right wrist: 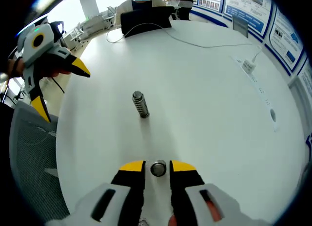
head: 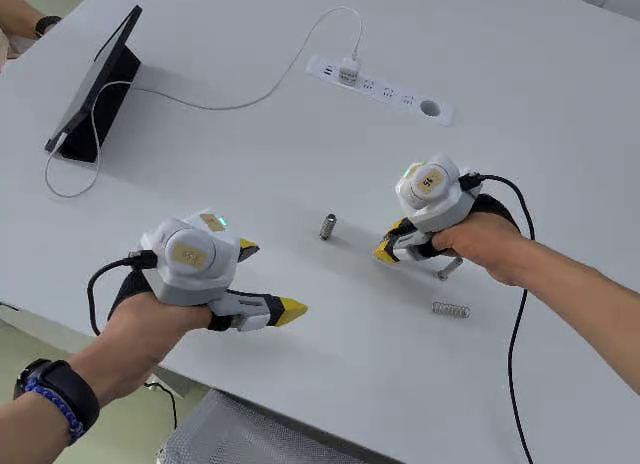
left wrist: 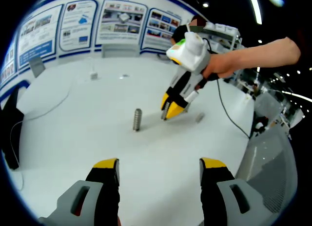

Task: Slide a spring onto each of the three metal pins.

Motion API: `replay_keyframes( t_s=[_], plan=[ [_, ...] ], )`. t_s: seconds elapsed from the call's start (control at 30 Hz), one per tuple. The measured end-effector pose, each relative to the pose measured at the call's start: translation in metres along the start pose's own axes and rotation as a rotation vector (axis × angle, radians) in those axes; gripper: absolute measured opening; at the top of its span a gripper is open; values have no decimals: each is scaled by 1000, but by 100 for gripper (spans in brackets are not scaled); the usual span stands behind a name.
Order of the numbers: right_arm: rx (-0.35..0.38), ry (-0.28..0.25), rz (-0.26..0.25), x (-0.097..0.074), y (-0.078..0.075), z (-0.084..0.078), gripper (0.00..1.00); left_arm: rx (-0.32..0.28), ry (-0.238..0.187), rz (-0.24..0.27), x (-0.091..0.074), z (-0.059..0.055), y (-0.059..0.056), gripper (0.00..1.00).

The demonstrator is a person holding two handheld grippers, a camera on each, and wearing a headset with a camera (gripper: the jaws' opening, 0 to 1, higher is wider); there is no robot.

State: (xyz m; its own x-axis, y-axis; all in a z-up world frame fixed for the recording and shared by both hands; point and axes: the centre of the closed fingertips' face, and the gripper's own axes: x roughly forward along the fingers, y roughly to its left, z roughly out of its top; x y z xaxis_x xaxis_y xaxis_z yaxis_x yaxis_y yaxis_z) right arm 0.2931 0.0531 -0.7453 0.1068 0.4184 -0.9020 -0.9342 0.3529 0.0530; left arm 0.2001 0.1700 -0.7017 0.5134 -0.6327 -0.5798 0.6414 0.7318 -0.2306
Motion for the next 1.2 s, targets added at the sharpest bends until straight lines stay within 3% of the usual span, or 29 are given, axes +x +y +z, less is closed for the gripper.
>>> replay_keyframes(
  t_s=[0.27,0.47,0.8,1.2],
  plan=[
    [-3,-14,-14,-11,-3,-2,33,4,-1,-4,1,1,-2,68],
    [-22,-36,-35,-20,-7,-4,49,8,-4,-7,1,4,-4,68],
    [68,-103,-70,-34,-4,-11,55,16,-6,-12,1,7,-8,68],
    [173,-227,-118,-53,-1,-11,65,19,-4,-11,-1,8,-12,68]
  ],
)
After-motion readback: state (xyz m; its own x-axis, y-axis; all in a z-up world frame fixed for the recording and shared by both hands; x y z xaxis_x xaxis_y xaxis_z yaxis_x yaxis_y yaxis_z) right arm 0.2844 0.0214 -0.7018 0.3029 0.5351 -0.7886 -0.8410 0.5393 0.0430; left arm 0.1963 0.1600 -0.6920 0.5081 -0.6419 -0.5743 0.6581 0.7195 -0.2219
